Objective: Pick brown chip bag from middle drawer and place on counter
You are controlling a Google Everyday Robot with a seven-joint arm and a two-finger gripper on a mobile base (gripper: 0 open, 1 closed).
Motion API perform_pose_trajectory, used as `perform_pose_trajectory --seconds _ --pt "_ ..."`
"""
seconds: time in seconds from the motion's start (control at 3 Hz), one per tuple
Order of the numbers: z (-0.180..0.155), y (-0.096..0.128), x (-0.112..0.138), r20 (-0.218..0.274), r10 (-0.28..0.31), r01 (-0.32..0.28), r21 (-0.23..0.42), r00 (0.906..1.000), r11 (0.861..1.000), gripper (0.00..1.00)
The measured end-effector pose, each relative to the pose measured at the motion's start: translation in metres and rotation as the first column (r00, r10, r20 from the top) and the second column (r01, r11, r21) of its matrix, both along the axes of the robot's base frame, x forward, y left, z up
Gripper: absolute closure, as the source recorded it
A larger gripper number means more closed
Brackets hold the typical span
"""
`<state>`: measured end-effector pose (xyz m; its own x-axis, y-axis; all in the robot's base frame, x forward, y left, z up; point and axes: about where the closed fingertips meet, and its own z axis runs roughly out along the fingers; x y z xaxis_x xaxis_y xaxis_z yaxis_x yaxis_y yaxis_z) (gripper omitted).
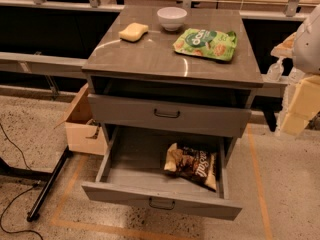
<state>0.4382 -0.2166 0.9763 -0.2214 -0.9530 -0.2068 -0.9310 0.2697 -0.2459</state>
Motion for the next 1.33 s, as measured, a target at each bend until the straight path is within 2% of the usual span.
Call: perform_pose_trajectory --seconds 0.33,0.67,1.0,1.33 --pt "0.000 0.000 0.000 0.000 0.000 0.000 0.000 1.0000 1.000 0.00" --pt "-0.013 0.008 0.004 0.003 0.014 -0.014 0.057 0.9999 0.998 0.00" --pt "-0.059 0.026 0.011 -0.010 0.019 -0.017 0.186 0.9998 0.982 0.00" --pt "-0.122 0.050 0.022 -0.010 0.037 -0.033 0.262 0.9993 0.964 0.00"
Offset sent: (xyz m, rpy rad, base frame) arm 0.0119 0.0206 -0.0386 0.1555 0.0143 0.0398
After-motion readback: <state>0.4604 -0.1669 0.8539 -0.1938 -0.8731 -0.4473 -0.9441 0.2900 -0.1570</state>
